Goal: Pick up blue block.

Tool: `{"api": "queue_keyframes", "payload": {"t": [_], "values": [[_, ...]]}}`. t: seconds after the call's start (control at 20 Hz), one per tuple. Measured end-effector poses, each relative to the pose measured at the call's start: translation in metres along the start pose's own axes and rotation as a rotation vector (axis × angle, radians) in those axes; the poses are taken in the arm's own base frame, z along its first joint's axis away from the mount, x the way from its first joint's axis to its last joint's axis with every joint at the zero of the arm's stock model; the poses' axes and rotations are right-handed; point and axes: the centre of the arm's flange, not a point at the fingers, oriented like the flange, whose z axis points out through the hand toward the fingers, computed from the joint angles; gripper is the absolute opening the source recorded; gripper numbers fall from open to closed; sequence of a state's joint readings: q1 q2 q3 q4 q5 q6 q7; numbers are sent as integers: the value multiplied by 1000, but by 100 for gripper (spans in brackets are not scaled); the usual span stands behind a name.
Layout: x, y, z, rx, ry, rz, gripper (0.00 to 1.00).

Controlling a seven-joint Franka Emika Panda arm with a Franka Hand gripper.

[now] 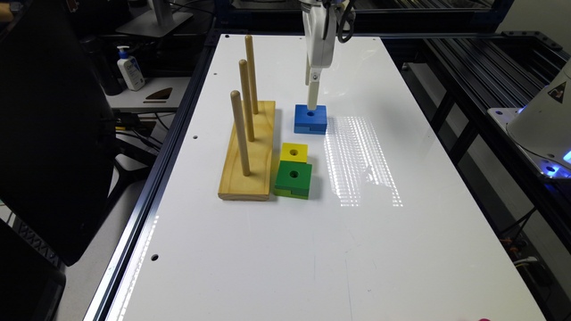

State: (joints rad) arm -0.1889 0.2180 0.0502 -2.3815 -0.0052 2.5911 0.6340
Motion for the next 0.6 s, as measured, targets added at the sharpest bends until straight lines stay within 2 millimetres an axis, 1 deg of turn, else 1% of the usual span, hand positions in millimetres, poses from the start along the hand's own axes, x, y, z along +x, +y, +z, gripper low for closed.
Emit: {"api": "queue_keyframes", "payload": {"t": [0.2,0.45,0.6], "values": [[-2,-1,18,-1,-6,-2,100],[-3,-1,24,-1,-9,-3,100],[-4,-2,30,-1,-11,-3,100]]}}
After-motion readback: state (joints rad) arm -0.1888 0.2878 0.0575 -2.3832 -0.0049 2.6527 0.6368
